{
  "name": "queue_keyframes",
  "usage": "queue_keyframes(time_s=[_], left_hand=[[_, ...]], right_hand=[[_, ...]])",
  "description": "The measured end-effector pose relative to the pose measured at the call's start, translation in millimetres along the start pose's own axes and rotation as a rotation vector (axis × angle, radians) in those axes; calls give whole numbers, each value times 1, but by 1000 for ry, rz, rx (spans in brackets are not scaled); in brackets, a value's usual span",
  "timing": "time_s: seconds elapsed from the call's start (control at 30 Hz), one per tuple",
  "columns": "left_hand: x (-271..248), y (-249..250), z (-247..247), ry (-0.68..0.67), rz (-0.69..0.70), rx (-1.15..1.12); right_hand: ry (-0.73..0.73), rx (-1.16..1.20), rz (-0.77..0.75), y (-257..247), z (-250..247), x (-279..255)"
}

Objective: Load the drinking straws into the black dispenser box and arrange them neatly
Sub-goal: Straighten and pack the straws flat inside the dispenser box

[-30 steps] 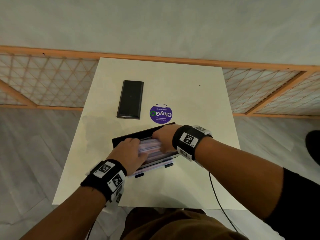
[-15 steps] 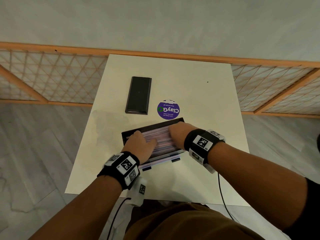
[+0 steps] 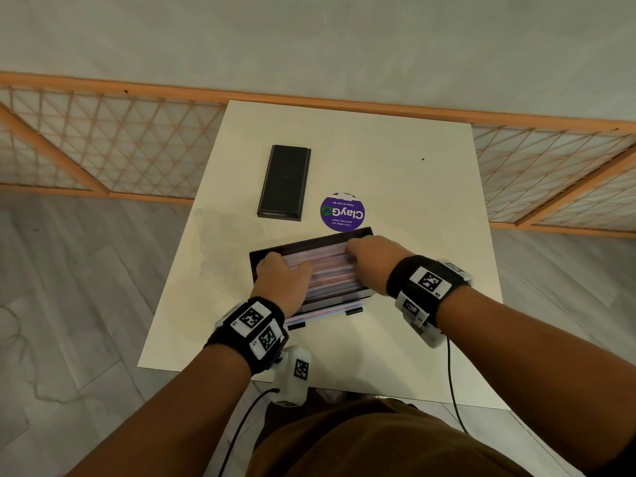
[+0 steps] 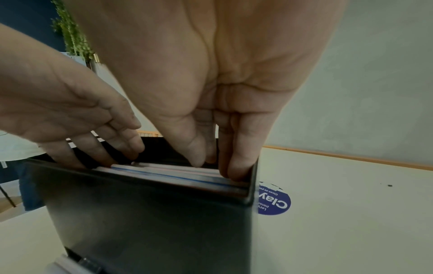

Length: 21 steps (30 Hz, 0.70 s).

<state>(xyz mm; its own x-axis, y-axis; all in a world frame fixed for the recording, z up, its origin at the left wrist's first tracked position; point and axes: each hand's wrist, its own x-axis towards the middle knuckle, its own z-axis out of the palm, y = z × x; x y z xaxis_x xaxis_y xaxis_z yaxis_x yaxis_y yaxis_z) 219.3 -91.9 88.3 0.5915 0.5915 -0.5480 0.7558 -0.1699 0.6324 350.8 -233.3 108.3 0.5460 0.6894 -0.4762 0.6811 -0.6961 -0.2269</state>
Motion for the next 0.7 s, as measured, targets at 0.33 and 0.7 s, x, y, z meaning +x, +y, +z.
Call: queue_keyframes(time_s=[0.33,0.7], left_hand=[[-11,1,-16,-68,34,90],[-17,-7,-32,4,183,286]], right_hand=[[-33,-20,-116,3,13,2],[159,14,-361,-40,-7,-49]])
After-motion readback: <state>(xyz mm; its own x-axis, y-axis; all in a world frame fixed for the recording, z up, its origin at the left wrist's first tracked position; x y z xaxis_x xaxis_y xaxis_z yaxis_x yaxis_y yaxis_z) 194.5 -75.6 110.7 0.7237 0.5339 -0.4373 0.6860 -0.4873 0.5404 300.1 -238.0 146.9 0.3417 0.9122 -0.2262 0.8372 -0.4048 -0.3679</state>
